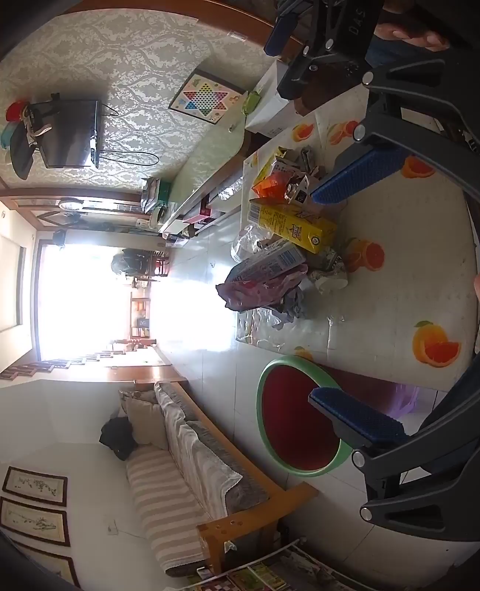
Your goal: Collect trash
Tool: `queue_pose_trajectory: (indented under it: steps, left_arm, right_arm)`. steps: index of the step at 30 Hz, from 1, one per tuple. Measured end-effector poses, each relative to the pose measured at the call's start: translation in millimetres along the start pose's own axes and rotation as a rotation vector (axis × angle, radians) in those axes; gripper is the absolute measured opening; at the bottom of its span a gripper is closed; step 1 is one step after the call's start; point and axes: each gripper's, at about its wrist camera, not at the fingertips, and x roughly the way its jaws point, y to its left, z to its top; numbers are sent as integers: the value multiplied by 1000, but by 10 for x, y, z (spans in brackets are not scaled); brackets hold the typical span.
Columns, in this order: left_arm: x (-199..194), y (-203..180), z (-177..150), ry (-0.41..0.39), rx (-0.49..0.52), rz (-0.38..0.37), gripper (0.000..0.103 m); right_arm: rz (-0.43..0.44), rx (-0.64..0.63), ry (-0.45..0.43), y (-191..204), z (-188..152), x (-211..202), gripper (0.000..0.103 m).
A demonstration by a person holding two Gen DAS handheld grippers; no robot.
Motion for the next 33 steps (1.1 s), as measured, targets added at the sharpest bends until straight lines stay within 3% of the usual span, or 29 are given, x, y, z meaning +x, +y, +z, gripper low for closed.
queue_pose_trajectory:
  steps: [33]
  left_arm:
    - [-42,-48,3,-2,-14,-46,95]
  right_arm:
    - [8,15,-7,-21,-7,-17,99]
